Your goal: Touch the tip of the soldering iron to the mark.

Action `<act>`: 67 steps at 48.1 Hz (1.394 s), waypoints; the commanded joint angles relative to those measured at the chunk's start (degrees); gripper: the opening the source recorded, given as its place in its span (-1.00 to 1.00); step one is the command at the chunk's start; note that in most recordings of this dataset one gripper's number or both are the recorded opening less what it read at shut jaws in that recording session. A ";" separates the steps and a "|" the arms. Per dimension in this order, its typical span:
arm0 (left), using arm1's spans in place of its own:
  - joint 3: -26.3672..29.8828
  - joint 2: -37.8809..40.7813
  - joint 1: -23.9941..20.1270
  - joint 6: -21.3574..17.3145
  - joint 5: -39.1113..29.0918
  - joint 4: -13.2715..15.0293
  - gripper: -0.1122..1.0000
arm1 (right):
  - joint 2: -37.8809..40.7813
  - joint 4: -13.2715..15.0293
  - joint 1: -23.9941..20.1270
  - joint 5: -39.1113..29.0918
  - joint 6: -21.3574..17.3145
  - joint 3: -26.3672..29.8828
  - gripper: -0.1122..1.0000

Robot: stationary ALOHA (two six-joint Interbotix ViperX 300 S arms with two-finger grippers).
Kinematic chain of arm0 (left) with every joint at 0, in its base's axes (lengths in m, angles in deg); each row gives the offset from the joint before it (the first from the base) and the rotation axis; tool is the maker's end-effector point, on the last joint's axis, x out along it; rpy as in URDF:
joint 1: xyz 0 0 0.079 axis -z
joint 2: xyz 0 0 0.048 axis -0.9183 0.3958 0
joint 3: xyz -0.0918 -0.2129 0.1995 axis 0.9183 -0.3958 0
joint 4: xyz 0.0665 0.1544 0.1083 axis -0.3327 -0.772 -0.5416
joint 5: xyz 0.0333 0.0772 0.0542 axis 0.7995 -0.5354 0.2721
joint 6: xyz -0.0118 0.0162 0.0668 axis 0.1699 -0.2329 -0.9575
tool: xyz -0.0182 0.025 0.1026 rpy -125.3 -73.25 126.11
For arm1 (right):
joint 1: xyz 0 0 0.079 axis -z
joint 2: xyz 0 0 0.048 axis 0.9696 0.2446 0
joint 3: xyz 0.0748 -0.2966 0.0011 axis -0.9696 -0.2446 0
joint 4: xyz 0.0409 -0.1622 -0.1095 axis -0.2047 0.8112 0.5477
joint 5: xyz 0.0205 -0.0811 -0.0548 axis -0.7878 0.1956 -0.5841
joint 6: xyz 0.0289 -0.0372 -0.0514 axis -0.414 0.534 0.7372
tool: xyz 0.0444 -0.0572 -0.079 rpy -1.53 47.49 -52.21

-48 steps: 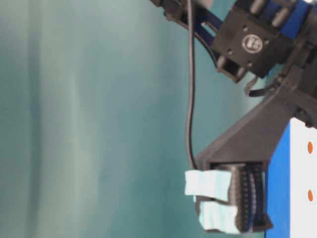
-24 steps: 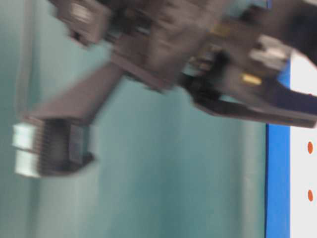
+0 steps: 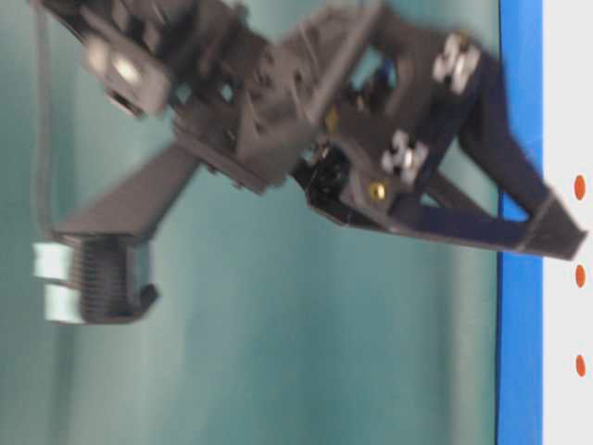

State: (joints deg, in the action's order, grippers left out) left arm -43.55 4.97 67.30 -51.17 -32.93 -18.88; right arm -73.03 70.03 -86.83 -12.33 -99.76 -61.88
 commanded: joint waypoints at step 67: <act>0.44 0.62 0.18 0.00 0.35 -0.09 -0.80 | -53.79 -1.49 10.20 12.04 5.19 -38.23 0.72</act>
State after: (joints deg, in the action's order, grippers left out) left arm -43.64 5.06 67.39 -51.17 -33.02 -18.88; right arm -123.48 68.62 -76.63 -1.00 -94.49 -98.71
